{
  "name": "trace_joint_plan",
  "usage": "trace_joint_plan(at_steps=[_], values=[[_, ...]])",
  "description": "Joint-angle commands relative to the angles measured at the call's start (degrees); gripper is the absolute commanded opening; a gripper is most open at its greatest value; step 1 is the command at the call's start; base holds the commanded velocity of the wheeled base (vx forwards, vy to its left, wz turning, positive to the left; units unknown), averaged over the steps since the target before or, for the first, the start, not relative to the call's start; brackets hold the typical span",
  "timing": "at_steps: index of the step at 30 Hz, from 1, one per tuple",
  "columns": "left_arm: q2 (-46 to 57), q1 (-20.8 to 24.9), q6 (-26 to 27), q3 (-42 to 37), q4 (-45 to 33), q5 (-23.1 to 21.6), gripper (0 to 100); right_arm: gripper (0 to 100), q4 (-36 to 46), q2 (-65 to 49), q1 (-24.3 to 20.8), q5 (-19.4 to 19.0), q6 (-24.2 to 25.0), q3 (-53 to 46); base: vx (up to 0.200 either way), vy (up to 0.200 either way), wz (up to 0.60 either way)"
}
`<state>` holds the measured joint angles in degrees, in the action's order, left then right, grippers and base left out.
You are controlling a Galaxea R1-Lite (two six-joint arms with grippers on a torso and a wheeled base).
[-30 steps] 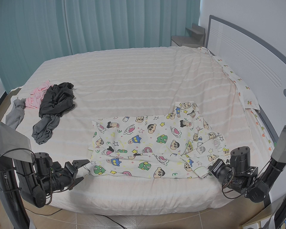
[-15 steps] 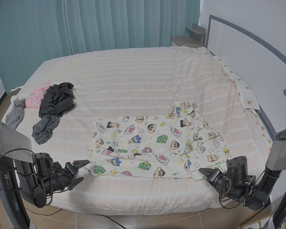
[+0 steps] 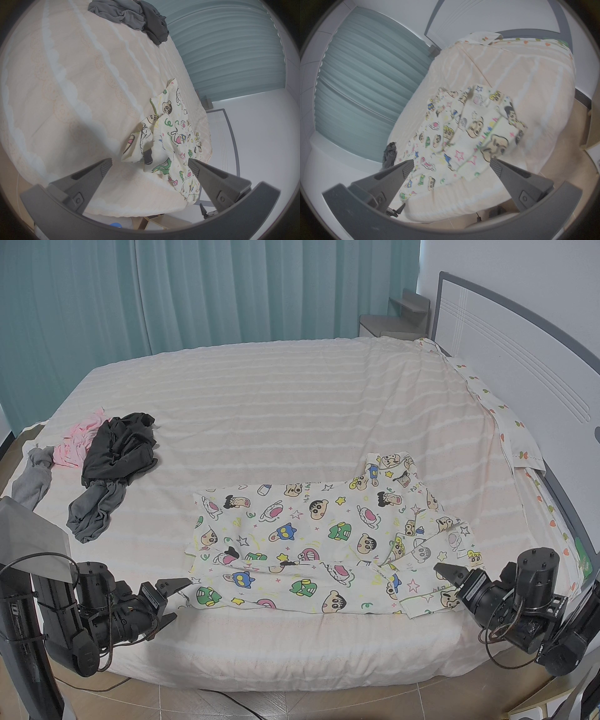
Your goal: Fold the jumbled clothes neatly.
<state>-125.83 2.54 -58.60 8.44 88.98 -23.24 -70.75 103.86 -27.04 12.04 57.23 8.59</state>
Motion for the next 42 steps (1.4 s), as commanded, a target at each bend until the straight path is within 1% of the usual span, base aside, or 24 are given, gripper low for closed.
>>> trace_joint_plan(at_steps=[1, 4, 5, 6, 9, 11, 13, 15, 17, 20, 24, 26, 28, 31, 32, 34, 35, 39, 42], values=[[-0.2, 0.0, 0.0, 0.0, 0.5, 0.0, 100, 100, 0.2, 2.0, 1.6, -0.9, -1.0, 4.7, 0.0, 0.0, 0.0], [-0.2, 0.0, 0.1, 0.0, 0.5, 0.0, 100, 100, -0.5, 7.9, 3.6, -1.4, -1.0, 7.0, 0.0, 0.0, 0.0], [-0.2, 0.0, 0.1, 0.0, 0.5, 0.0, 100, 100, -0.5, 7.9, 3.6, -1.4, -1.0, 7.0, 0.0, 0.0, 0.0], [-0.1, 0.1, 0.1, 0.0, 0.5, -0.1, 100, 100, -1.1, 11.5, 5.4, -2.1, -1.0, 8.4, 0.0, 0.0, 0.0], [-0.2, 0.1, 0.1, -0.1, 0.5, -0.1, 100, 100, -3.8, 16.4, 9.1, -4.0, -0.9, 9.2, 0.0, 0.0, 0.0], [-0.2, 0.1, 0.1, -0.1, 0.5, -0.1, 100, 100, -5.0, 18.0, 10.3, -4.7, -1.0, 9.1, 0.0, 0.0, 0.0], [-0.2, 0.1, 0.1, -0.1, 0.5, -0.1, 100, 100, -8.4, 20.5, 13.0, -5.6, -1.1, 8.6, 0.0, 0.0, 0.0], [-0.1, 0.2, 0.1, -0.1, 0.5, -0.2, 100, 100, -10.0, 21.3, 14.4, -6.3, -1.1, 8.0, 0.0, 0.0, 0.0], [-0.1, 0.4, 0.2, -0.1, 0.5, -0.5, 100, 100, -10.5, 21.1, 14.9, -6.9, -1.0, 7.5, 0.0, 0.0, 0.0], [0.3, 1.2, 0.5, 0.0, 0.5, -0.2, 100, 100, -13.7, 18.0, 15.3, -8.7, -0.6, 4.4, 0.0, 0.0, 0.0], [1.2, 1.5, 2.9, -0.7, 0.5, -0.3, 100, 100, -17.0, 13.2, 15.3, -10.8, -0.5, 0.3, 0.0, 0.0, 0.0], [2.2, 1.7, 3.1, -1.1, 0.5, -0.1, 100, 100, -18.2, 10.9, 15.5, -11.7, -0.2, -1.0, 0.0, 0.0, 0.0], [3.0, 2.2, 2.8, -1.2, 0.5, -0.1, 100, 100, -18.6, 9.5, 16.1, -12.0, 0.5, -1.7, 0.0, 0.0, 0.0], [4.7, 3.5, 2.6, -3.0, 0.5, -0.1, 100, 100, -18.9, 7.9, 17.5, -14.2, 2.2, -3.4, 0.0, 0.0, 0.0], [4.8, 3.6, 2.6, -3.0, 0.5, -0.1, 100, 100, -18.8, 7.9, 17.6, -14.3, 2.2, -3.4, 0.0, 0.0, 0.0], [6.2, 4.6, 2.6, -4.5, 0.5, -0.1, 100, 100, -18.9, 8.0, 19.6, -17.1, 2.7, -4.1, 0.0, 0.0, 0.0], [6.5, 4.7, 2.6, -4.8, 0.5, -0.1, 100, 100, -18.9, 8.2, 20.0, -17.8, 2.7, -4.3, 0.0, 0.0, 0.0], [6.9, 4.7, 2.8, -5.7, 0.5, -0.1, 100, 100, -18.9, 8.5, 22.0, -19.0, 3.1, -4.4, 0.2, 0.0, 0.0], [6.9, 4.7, 2.9, -6.2, 0.5, -0.1, 100, 100, -18.9, 8.1, 22.5, -19.2, 4.8, -4.2, 0.2, 0.0, 0.0]])
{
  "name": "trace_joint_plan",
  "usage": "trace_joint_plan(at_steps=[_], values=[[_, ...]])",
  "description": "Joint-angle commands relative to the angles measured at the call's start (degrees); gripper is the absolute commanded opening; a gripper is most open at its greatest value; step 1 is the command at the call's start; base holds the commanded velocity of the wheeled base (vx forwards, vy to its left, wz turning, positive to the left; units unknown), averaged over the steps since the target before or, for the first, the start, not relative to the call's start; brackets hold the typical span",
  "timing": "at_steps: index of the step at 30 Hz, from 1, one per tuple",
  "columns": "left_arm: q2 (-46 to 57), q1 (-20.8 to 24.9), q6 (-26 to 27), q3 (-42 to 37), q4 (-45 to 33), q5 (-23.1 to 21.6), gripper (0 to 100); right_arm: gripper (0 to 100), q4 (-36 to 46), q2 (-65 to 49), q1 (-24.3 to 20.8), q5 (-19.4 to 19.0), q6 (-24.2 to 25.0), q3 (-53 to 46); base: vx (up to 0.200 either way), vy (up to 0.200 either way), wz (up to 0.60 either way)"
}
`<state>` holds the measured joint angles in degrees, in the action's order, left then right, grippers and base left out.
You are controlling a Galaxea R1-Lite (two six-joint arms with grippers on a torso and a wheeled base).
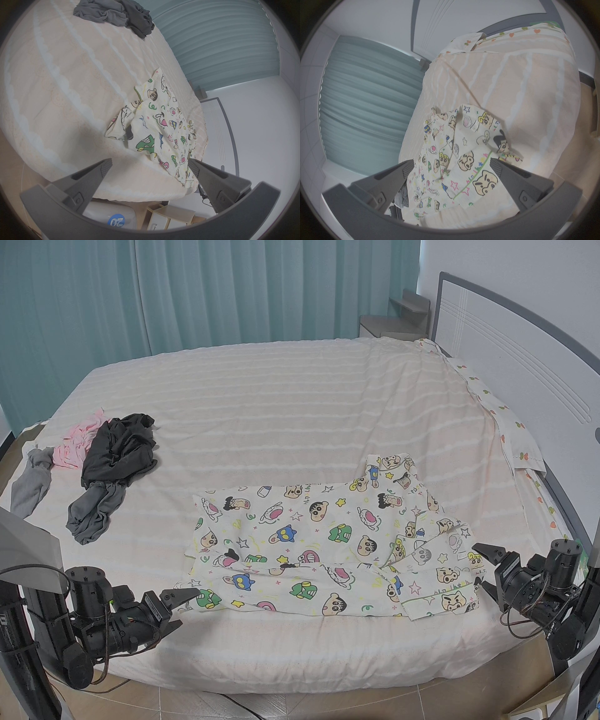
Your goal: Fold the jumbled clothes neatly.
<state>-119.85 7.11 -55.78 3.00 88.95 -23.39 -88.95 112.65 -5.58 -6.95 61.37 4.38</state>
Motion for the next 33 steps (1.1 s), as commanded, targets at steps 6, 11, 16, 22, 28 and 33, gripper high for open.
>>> trace_joint_plan(at_steps=[6, 11, 16, 22, 28, 33], values=[[0.8, 0.3, 0.1, -0.9, 0.5, 0.0, 100, 100, -0.7, -0.8, 0.7, -0.4, 0.8, -0.2, 0.2, 0.0, 0.0], [0.8, 0.4, 0.2, -1.0, 0.5, 0.1, 100, 100, -0.7, -0.9, 0.8, -0.4, 0.8, 0.0, 0.2, 0.0, 0.0], [0.8, 0.4, 0.2, -1.1, 0.5, 0.2, 100, 100, -0.7, -0.9, 0.7, -0.4, 0.8, 0.1, 0.0, 0.0, 0.0], [0.9, 1.2, 0.1, -1.2, 0.5, 0.2, 100, 100, -0.7, -0.9, 0.7, -0.4, 0.8, 0.2, 0.0, 0.0, 0.0], [0.9, 1.6, 0.1, -1.7, 0.5, 0.1, 100, 100, -0.7, -1.0, 0.7, -0.4, 0.8, 0.3, 0.0, -0.167, 0.0], [0.9, 1.6, 0.1, -1.7, 0.5, 0.2, 100, 100, -0.7, -1.1, 0.7, -0.4, 0.8, 0.3, 0.0, -0.2, 0.0]])
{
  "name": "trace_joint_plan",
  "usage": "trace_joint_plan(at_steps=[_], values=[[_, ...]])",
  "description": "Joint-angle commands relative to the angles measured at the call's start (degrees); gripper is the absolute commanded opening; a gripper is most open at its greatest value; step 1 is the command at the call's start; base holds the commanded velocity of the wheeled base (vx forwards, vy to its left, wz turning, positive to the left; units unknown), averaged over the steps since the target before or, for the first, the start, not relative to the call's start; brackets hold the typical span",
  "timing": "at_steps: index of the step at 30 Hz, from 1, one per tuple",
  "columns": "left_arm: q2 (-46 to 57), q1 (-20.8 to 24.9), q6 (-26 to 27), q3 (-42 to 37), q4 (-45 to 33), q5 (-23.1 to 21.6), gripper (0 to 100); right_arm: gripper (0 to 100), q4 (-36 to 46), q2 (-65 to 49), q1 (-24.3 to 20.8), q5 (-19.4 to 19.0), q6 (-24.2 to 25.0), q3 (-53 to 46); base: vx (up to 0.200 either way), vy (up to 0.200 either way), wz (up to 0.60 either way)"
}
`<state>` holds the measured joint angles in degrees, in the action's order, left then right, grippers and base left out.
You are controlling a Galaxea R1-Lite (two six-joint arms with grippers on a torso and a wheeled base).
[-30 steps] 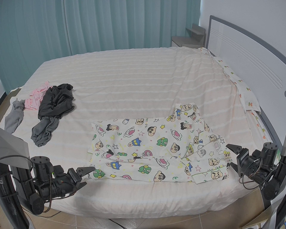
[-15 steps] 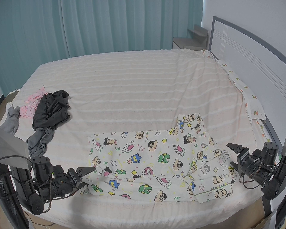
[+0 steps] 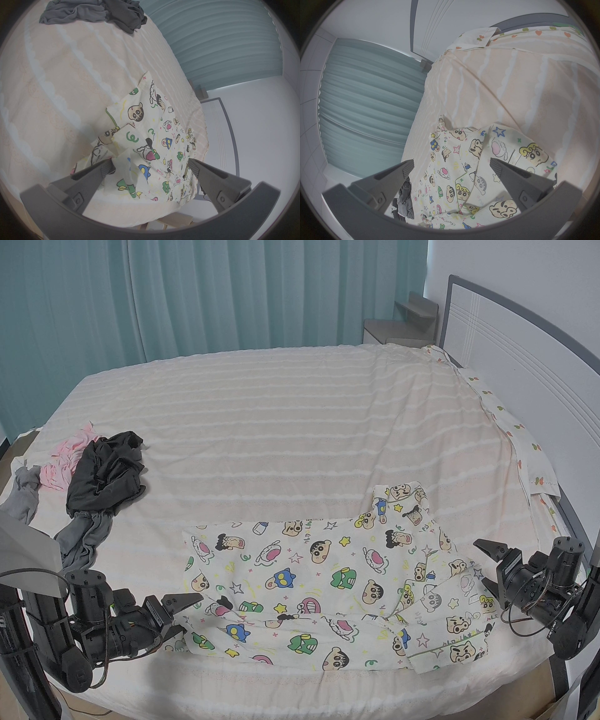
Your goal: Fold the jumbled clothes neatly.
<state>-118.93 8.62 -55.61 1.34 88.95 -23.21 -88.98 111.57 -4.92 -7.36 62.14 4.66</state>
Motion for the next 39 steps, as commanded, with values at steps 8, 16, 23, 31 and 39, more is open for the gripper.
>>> trace_joint_plan(at_steps=[8, 16, 23, 31, 39], values=[[2.1, 0.0, 0.2, -0.7, 0.5, 1.9, 100, 100, -0.7, 0.1, -0.2, -0.1, 0.1, -0.1, 0.0, -0.075, 0.0], [14.4, -7.2, 14.4, -0.7, -3.3, 2.2, 100, 100, -0.7, 0.0, -0.2, -0.8, 0.0, 0.1, 0.0, 0.0, 0.0], [21.6, -14.7, 28.2, -0.2, -10.4, 0.6, 100, 100, -0.7, -0.5, -0.1, -0.8, 0.1, 0.1, 0.0, 0.0, 0.0], [11.4, -10.6, 28.4, 21.0, -20.4, 4.9, 100, 100, -0.7, -1.4, -1.7, -0.9, -0.2, -0.7, 0.0, 0.0, 0.0], [-1.3, -9.9, 32.5, 44.1, -41.1, 5.4, 100, 100, -0.7, -1.2, -1.8, -2.3, -0.2, -0.7, 0.0, 0.0, 0.0]])
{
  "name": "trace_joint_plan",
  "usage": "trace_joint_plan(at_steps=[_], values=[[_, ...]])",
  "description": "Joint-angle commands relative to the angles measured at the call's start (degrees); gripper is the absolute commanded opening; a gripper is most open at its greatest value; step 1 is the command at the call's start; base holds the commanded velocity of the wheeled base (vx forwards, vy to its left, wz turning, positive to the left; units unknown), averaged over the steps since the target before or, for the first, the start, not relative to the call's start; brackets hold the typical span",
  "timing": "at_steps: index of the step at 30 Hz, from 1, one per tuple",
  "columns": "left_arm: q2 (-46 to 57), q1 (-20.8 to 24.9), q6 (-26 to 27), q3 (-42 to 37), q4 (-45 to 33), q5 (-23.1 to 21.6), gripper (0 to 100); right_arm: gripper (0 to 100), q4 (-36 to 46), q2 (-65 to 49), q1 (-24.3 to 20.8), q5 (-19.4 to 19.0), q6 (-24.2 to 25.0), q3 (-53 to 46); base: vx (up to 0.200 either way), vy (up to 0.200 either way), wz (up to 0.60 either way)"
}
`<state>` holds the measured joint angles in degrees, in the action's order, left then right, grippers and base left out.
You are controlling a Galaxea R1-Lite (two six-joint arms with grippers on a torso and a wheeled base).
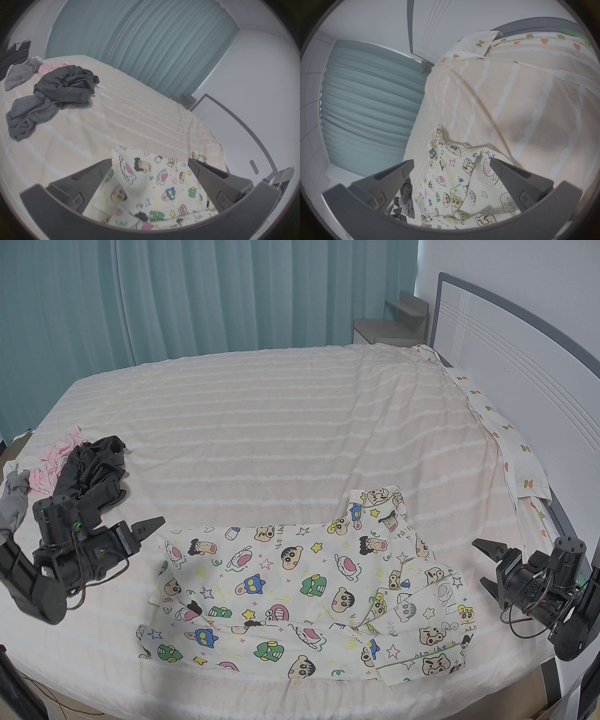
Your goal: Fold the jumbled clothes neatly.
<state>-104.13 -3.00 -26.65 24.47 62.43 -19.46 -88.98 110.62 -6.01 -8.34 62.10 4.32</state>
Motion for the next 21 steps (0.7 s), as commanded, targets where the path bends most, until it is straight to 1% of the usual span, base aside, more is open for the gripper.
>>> trace_joint_plan(at_steps=[1, 2, 4, 6, 7, 8, 19, 21], values=[[-16.4, 1.8, 3.7, 21.1, -14.6, 1.7, 100, 100, -0.7, -0.2, -0.7, -1.4, -0.1, -0.3, 0.0, 0.0, 0.0], [-19.8, 2.5, 6.8, 23.5, -14.8, 2.3, 100, 100, -0.7, -0.2, -0.7, -2.4, -0.2, -0.4, 0.0, 0.0, 0.0], [-21.9, 3.1, 7.8, 25.9, -15.8, 3.0, 100, 100, -0.7, -0.1, -0.7, -2.6, -0.2, -0.4, 0.0, 0.0, 0.0], [-22.6, 3.7, 7.8, 26.8, -16.9, 3.4, 100, 100, -0.7, -0.1, -0.7, -2.6, -0.1, -0.4, 0.0, 0.0, 0.0], [-24.4, 4.2, 7.8, 28.4, -19.1, 3.7, 100, 100, -0.7, 0.3, -0.7, -2.6, -0.2, -0.4, 0.0, 0.0, 0.0], [-25.2, 4.3, 7.8, 29.1, -19.5, 3.9, 100, 100, -0.7, 0.7, -0.7, -2.6, -0.3, -0.4, 0.0, 0.0, 0.0], [-27.4, 4.1, 7.3, 31.5, -19.8, 4.5, 100, 100, -0.7, 2.9, -2.5, -2.4, -0.4, -0.5, 0.0, 0.0, 0.0], [-26.8, 4.0, 6.3, 31.7, -19.7, 4.5, 100, 100, -0.7, 2.8, -2.6, -2.3, -0.4, -0.6, 0.0, 0.0, 0.0]])
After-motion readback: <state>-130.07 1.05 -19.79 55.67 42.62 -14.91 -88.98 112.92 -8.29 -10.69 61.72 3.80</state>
